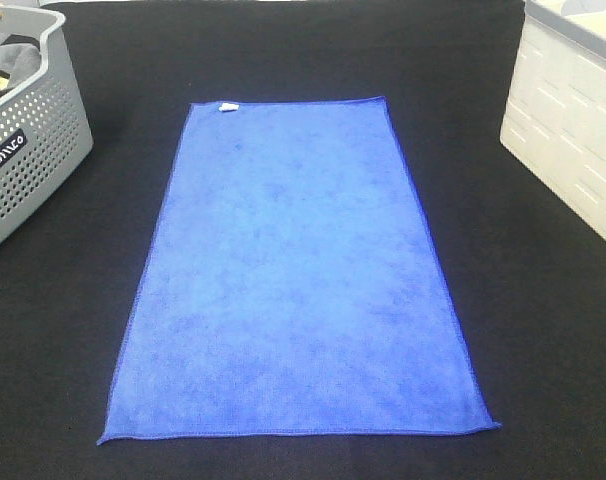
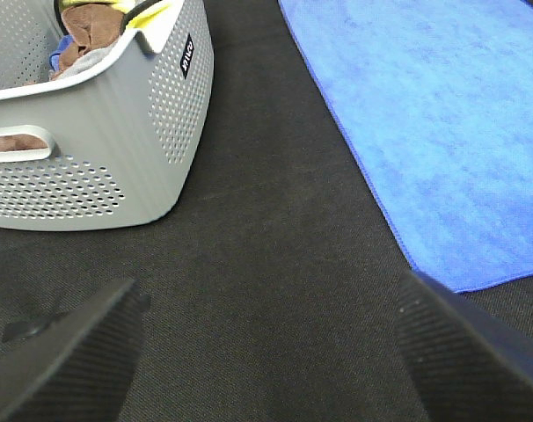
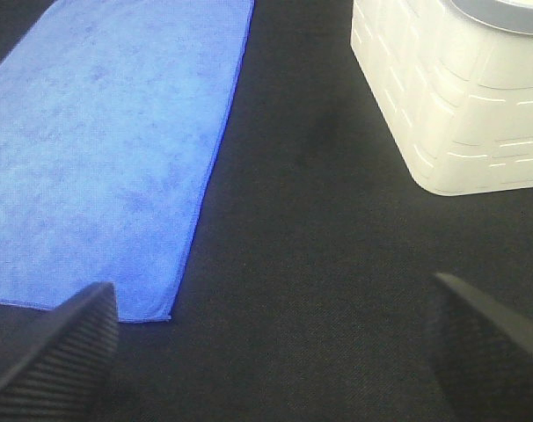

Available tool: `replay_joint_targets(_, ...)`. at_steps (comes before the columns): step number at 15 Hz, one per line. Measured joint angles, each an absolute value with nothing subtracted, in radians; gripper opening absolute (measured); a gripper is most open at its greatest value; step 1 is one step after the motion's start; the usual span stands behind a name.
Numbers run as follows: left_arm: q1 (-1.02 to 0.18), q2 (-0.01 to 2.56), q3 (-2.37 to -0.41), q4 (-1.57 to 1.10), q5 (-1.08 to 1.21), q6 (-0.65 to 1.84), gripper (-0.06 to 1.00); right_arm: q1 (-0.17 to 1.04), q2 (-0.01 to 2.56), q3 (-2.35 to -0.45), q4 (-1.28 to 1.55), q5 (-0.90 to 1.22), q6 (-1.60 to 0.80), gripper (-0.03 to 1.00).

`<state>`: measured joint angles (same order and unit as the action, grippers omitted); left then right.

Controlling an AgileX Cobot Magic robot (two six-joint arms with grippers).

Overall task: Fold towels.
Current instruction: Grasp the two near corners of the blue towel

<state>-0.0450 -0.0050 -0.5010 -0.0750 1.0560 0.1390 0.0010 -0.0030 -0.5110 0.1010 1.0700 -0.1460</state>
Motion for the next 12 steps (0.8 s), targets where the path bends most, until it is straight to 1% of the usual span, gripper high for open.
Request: replay_joint_targets(12, -0.045, -0.005, -0.501, -0.075, 1.056, 0.139, 0.76, 0.001, -0.003, -0.511, 0.101, 1.070, -0.146, 0.87)
